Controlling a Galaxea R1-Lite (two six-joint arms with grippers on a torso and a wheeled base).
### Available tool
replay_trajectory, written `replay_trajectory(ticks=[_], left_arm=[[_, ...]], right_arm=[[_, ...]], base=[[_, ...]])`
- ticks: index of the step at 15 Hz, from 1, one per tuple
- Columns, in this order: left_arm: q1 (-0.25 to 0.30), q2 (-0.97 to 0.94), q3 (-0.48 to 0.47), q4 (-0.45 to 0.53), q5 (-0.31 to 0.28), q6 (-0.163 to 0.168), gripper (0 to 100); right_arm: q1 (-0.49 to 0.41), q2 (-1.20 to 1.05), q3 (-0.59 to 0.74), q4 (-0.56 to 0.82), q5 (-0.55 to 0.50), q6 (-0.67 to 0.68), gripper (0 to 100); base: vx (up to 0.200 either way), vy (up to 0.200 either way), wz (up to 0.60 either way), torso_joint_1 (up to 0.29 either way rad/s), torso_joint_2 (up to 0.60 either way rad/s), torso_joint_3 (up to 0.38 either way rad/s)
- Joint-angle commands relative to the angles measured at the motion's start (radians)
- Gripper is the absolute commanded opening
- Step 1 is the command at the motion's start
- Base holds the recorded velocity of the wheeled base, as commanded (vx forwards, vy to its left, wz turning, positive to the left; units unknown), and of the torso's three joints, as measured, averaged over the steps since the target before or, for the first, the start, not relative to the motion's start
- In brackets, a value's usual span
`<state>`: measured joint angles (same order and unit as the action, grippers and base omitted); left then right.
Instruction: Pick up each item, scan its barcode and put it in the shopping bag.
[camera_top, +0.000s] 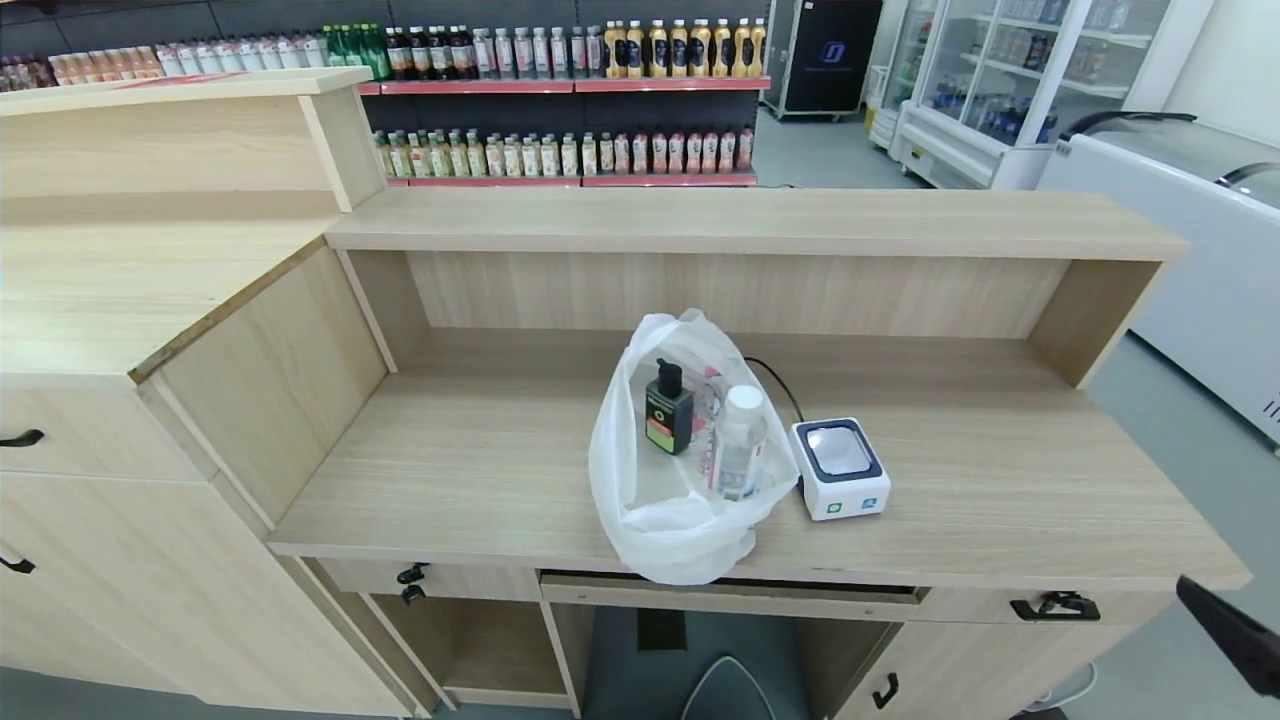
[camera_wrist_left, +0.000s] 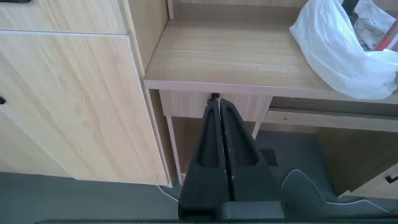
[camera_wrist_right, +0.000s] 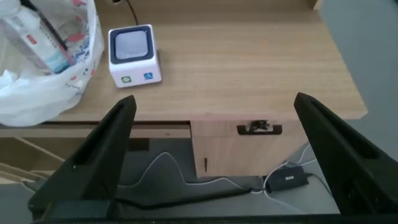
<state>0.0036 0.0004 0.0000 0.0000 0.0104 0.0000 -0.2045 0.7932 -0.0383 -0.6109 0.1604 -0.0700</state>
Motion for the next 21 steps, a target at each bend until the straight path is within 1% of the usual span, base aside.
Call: replay_trajectory(ticks=[1,2,3,4,5,6,11,21], left_arm=[[0.001,0.0,0.0,0.0,0.0,0.0,0],[0.001,0.0,0.0,0.0,0.0,0.0,0],[0.001,0.0,0.0,0.0,0.0,0.0,0],[0.001,0.0,0.0,0.0,0.0,0.0,0],[0.001,0.0,0.0,0.0,0.0,0.0,0],[0.001,0.0,0.0,0.0,0.0,0.0,0],[0.001,0.0,0.0,0.0,0.0,0.0,0],[0.001,0.0,0.0,0.0,0.0,0.0,0]], right_arm=[[0.057,-0.31,0.038,0.186,-0.004,0.016,100],[0.071,-0.448,0.038,0.318,-0.005,0.018,100],[0.079,-0.558,0.038,0.415,-0.009,0.016,100],[0.089,-0.663,0.038,0.496,-0.033,0.022,100],[0.1,-0.698,0.038,0.52,-0.085,0.027,100],[0.1,-0.695,0.038,0.51,-0.101,0.026,100],[0.1,-0.695,0.038,0.511,-0.11,0.079,100],[0.1,-0.695,0.038,0.513,-0.11,0.081,100]], base=[[0.0,0.0,0.0,0.0,0.0,0.0],[0.0,0.0,0.0,0.0,0.0,0.0],[0.0,0.0,0.0,0.0,0.0,0.0],[0.0,0.0,0.0,0.0,0.0,0.0],[0.0,0.0,0.0,0.0,0.0,0.0],[0.0,0.0,0.0,0.0,0.0,0.0],[0.0,0.0,0.0,0.0,0.0,0.0],[0.0,0.0,0.0,0.0,0.0,0.0]])
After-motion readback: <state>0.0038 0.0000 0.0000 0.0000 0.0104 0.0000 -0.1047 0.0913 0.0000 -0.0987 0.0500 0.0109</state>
